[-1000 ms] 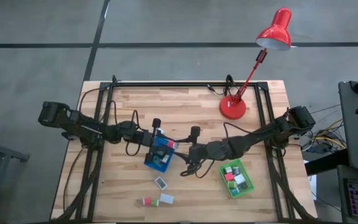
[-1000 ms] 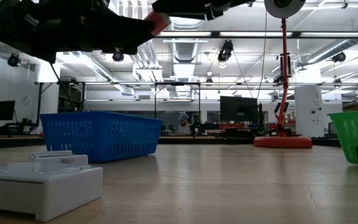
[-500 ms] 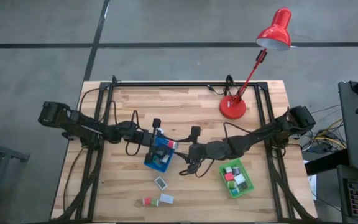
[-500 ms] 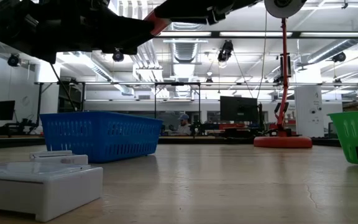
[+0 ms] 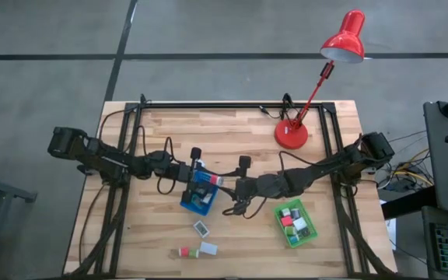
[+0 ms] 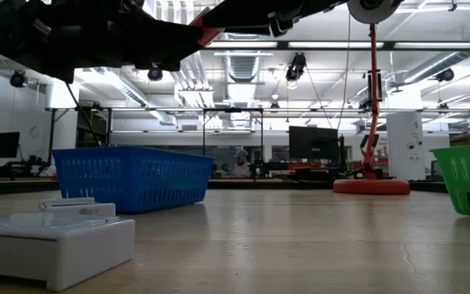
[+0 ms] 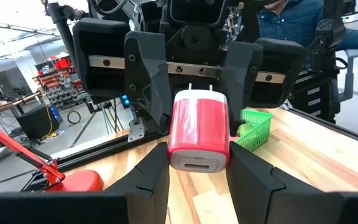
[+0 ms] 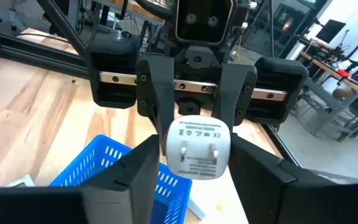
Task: Pick & Place Office items
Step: Put the top pink white charger adapter into the green bin
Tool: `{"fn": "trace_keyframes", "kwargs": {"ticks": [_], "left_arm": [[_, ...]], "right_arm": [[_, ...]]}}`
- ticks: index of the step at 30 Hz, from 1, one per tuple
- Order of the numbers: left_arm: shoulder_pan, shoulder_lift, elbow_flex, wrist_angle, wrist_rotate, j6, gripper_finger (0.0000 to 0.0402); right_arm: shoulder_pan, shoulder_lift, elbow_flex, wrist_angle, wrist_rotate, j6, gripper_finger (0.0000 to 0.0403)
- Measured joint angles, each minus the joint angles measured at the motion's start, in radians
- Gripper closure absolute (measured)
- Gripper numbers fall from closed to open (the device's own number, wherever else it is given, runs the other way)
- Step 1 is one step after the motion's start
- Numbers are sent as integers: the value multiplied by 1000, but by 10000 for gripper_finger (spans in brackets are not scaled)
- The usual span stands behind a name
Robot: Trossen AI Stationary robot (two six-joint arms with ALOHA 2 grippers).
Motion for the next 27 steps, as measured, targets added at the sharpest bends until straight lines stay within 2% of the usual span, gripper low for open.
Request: {"fn": "trace_keyframes", "kwargs": {"ticks": [5,27], "left_arm": [[0,0,0,-1,-1,0,275],[0,0,2,-3,0,5,277]], "right_arm": [[0,0,0,1,6,0,280],[8,1,0,-2,48,-36,280]]}}
